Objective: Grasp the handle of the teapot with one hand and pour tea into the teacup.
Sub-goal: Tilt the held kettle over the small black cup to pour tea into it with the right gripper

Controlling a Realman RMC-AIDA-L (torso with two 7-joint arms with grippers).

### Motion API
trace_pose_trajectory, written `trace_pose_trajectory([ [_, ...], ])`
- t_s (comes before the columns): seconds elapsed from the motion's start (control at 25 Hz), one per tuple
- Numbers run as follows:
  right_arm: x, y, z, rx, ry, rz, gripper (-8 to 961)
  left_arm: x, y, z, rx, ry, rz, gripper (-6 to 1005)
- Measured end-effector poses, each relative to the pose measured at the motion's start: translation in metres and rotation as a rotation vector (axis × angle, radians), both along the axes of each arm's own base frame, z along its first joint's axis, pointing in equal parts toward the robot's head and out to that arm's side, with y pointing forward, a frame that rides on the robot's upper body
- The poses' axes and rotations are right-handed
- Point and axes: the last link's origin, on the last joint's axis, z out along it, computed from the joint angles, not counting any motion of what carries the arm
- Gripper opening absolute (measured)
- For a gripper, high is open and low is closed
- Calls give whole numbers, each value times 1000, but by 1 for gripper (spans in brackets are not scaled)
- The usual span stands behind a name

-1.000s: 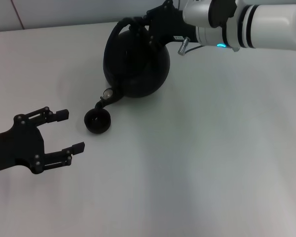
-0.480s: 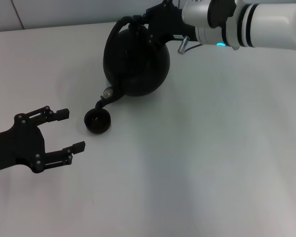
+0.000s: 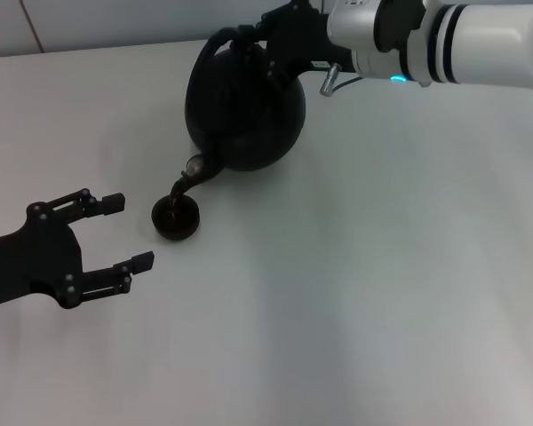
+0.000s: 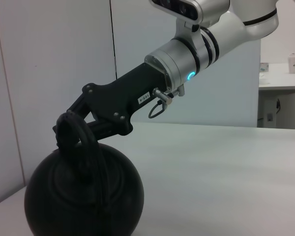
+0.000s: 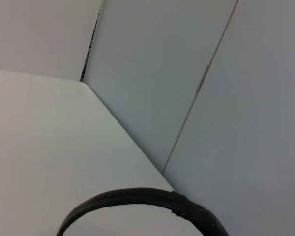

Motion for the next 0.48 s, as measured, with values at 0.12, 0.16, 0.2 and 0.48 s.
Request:
trace_pose_trajectory([
  [0.12, 0, 0, 1, 3, 1, 1, 131, 0, 0, 0, 0, 1, 0, 799],
  [0.16, 0, -1, 1, 3, 1, 2, 131, 0, 0, 0, 0, 1, 0, 799],
  [0.2, 0, -1, 1, 3, 1, 2, 131, 0, 0, 0, 0, 1, 0, 799],
  [0.48, 0, -1, 1, 3, 1, 4, 131, 0, 0, 0, 0, 2, -1, 799],
])
